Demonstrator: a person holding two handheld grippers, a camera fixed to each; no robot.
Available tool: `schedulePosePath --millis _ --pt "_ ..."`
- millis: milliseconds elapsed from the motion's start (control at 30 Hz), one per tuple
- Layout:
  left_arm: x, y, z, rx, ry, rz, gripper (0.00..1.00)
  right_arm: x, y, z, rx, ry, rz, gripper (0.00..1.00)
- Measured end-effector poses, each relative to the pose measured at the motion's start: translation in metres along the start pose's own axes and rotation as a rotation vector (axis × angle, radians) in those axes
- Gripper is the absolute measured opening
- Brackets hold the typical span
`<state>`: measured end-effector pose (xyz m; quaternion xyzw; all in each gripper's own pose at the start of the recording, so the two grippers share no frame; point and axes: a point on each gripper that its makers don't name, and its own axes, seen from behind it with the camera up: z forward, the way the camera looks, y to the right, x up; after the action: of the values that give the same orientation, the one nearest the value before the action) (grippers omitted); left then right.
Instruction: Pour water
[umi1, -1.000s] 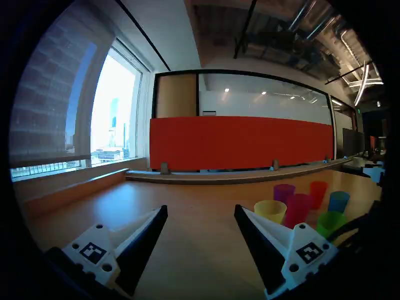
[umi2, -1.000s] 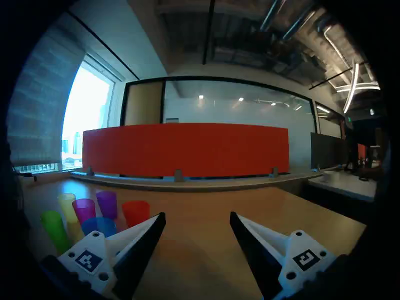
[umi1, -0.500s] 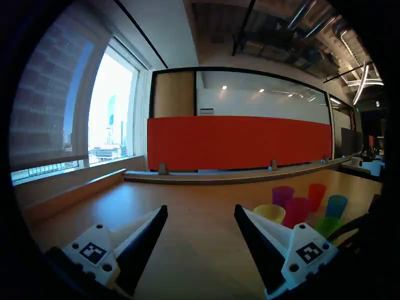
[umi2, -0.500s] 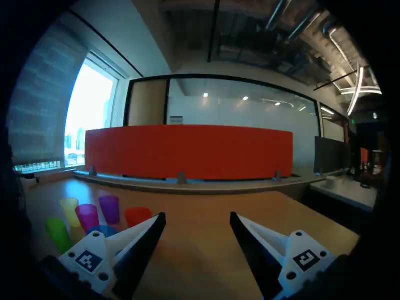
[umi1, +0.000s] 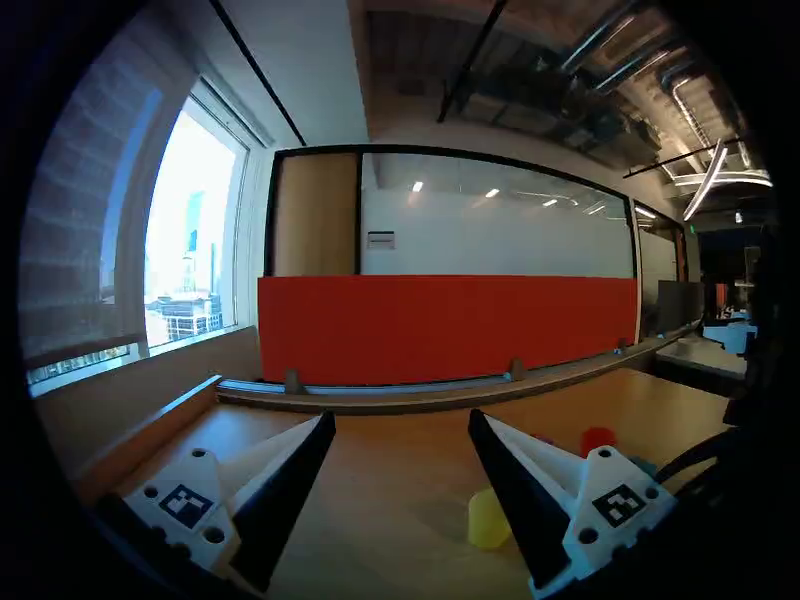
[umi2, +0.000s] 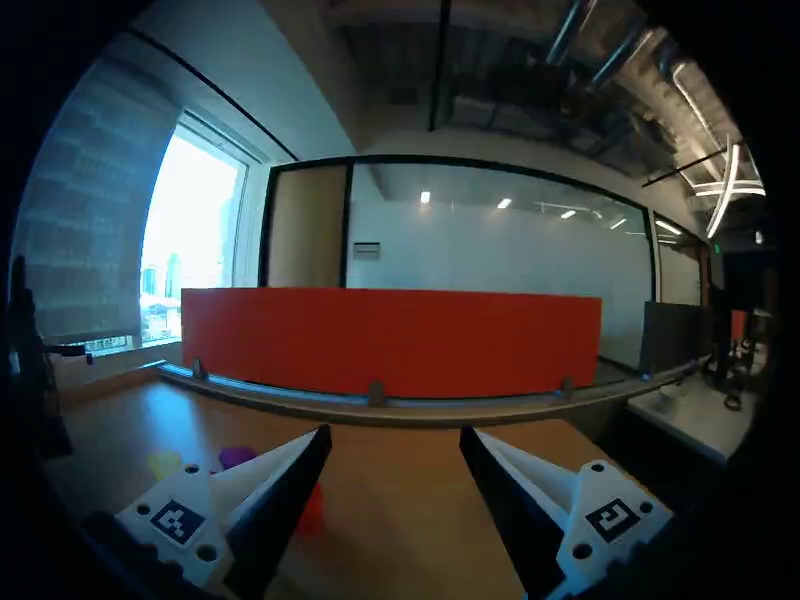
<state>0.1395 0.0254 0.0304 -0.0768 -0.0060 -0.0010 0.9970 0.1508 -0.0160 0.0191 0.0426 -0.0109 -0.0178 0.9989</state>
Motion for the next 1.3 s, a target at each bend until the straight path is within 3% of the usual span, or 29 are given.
schedulePosePath --millis 300,600,800,1100,1300 --pt "0.046 0.006 0.014 -0.052 -0.009 -0.014 0.99 0.057 -0.004 0.004 0.020 0.015 -0.030 1.00" --pt "0.051 0.013 0.022 -0.099 -0.041 -0.001 0.99 0.064 -0.007 0.007 0.060 -0.005 -0.001 1.00" --pt "0.050 0.032 0.021 -0.195 -0.058 0.029 0.99 0.066 -0.022 0.007 0.157 0.000 -0.026 1.00" --pt "0.061 0.067 0.010 -0.359 -0.062 0.027 1.00 0.070 -0.059 0.002 0.365 -0.014 -0.065 0.99" --pt "0.064 0.088 0.000 -0.461 -0.068 0.036 0.99 0.080 -0.089 -0.009 0.510 -0.016 -0.052 1.00"
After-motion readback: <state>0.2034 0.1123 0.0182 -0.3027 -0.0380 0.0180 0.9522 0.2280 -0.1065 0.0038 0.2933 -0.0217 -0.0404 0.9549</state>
